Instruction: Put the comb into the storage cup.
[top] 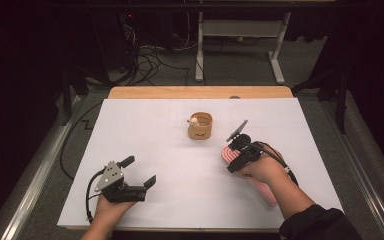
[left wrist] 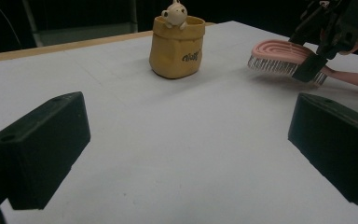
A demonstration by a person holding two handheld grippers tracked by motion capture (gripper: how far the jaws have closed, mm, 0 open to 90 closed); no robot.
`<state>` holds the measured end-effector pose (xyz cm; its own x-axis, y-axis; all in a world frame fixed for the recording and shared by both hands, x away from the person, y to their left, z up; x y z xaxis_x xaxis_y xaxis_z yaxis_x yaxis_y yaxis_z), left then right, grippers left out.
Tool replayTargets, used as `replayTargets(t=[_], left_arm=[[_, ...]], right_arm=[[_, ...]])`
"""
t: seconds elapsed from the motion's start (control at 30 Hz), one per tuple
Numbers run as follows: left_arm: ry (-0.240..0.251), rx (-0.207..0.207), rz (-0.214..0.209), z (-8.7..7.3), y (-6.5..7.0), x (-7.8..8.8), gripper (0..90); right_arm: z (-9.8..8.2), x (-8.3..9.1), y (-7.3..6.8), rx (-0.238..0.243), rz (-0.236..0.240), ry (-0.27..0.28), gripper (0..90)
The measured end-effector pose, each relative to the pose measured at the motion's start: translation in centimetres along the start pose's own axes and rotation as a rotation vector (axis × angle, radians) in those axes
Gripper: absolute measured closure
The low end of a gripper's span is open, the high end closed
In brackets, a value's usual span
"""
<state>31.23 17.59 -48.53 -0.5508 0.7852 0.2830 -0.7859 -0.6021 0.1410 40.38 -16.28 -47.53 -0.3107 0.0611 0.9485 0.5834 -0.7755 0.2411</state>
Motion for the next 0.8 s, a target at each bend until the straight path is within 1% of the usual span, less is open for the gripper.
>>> replayTargets(t=[0.3,0.37,0.43,0.57,0.67,0.7,0.8], left_arm=[[0.007,0.005,-0.002,0.1,0.0,0.1,0.0],[0.007,0.006,-0.002,0.1,0.0,0.1,0.0],[0.005,0.005,-0.001,0.1,0.0,0.1,0.0],[0.001,0.004,-0.002,0.0,0.0,0.0,0.0],[0.005,0.003,-0.004,0.1,0.1,0.0,0.0],[0.005,0.004,-0.003,0.1,0.0,0.0,0.0],[0.005,0.006,-0.005,0.1,0.1,0.0,0.0]], right_arm=[[0.0,0.6,0.1,0.024,-0.008,0.008,20.1],[0.0,0.9,0.1,0.01,-0.008,0.009,20.1],[0.0,1.1,0.3,0.019,-0.008,0.018,20.1],[-0.1,1.3,0.3,0.004,-0.006,0.026,20.1],[-0.1,1.6,0.4,0.012,-0.008,0.045,20.1],[-0.1,1.7,0.4,0.003,-0.006,0.05,20.1],[0.0,2.1,0.6,-0.002,-0.005,0.078,20.1]])
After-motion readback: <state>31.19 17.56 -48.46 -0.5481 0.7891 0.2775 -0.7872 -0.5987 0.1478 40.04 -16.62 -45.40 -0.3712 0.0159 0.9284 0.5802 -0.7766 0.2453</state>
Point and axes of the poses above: each handheld gripper's, and its own axes: x roughly backward along the jaws, z roughly out of its top, y roughly to its right, the point moved 5 cm from there along -x, roughly forward along the jaws, and after that the axes turned 10 degrees about -z, right-handed, at the moved point
